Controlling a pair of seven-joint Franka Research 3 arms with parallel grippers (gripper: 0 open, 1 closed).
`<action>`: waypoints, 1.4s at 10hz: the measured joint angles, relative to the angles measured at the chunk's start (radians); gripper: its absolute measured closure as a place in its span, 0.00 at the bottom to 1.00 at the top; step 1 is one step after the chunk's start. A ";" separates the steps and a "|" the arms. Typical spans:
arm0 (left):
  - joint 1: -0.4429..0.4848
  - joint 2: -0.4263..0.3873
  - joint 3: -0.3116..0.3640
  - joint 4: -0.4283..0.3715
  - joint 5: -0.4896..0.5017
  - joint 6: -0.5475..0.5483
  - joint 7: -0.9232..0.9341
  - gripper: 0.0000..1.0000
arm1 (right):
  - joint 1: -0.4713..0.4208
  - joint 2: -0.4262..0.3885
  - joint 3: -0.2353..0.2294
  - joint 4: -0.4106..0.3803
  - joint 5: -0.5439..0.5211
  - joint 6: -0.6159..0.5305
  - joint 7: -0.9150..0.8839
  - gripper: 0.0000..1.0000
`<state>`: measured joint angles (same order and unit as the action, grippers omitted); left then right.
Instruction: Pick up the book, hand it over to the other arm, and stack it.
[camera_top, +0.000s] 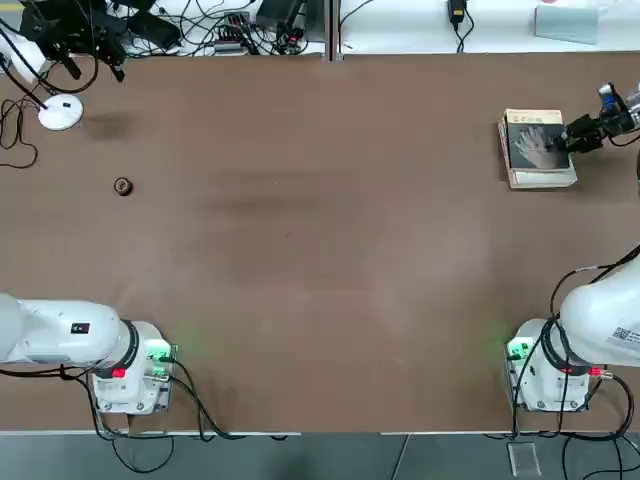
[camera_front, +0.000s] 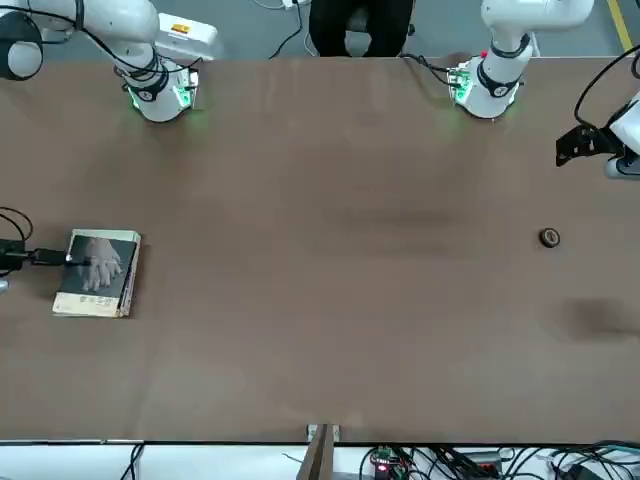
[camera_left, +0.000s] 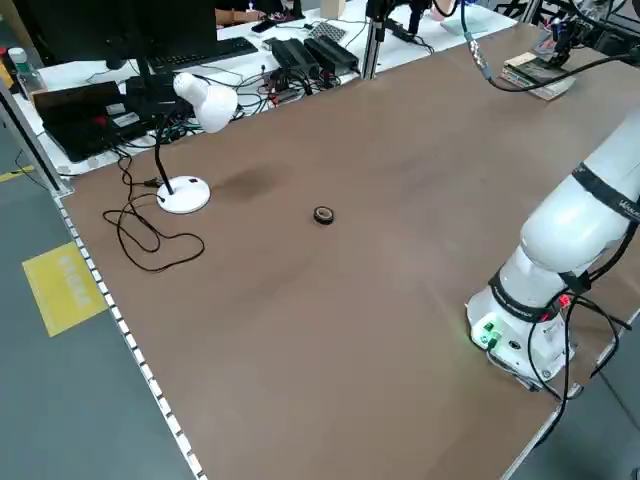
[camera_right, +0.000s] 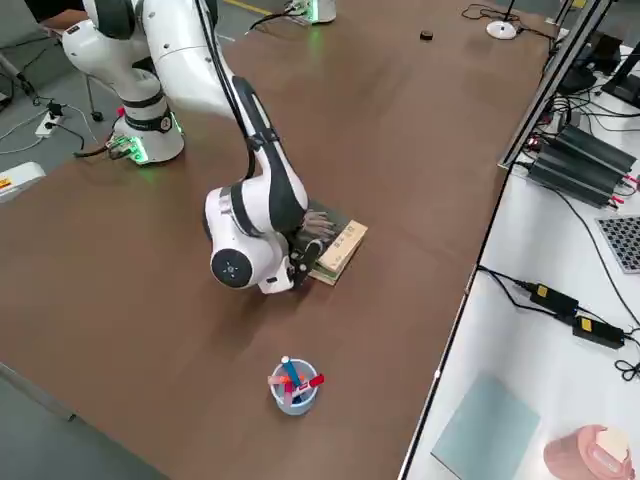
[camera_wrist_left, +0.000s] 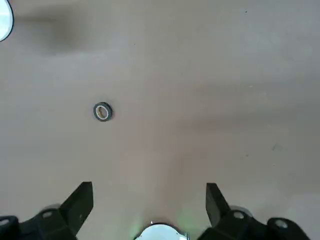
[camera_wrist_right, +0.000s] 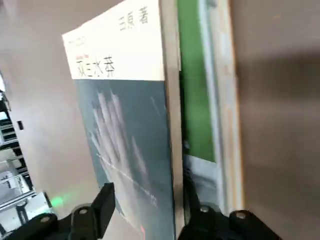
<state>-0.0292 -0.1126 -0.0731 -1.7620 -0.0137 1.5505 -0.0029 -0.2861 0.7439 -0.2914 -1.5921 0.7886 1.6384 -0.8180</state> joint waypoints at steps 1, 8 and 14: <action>0.000 0.000 0.000 0.000 0.000 0.001 0.000 0.00 | 0.000 0.000 -0.006 0.006 -0.006 0.000 0.000 0.37; 0.000 0.000 0.000 0.006 0.000 0.009 -0.001 0.00 | 0.000 0.000 -0.016 0.020 -0.021 0.000 0.003 0.39; 0.000 0.000 -0.004 0.028 0.023 0.025 -0.001 0.00 | -0.010 -0.001 -0.040 0.048 -0.021 -0.094 0.158 0.37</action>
<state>-0.0296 -0.1126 -0.0773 -1.7344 0.0096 1.5753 -0.0034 -0.2958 0.7426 -0.3316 -1.5444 0.7674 1.5443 -0.6598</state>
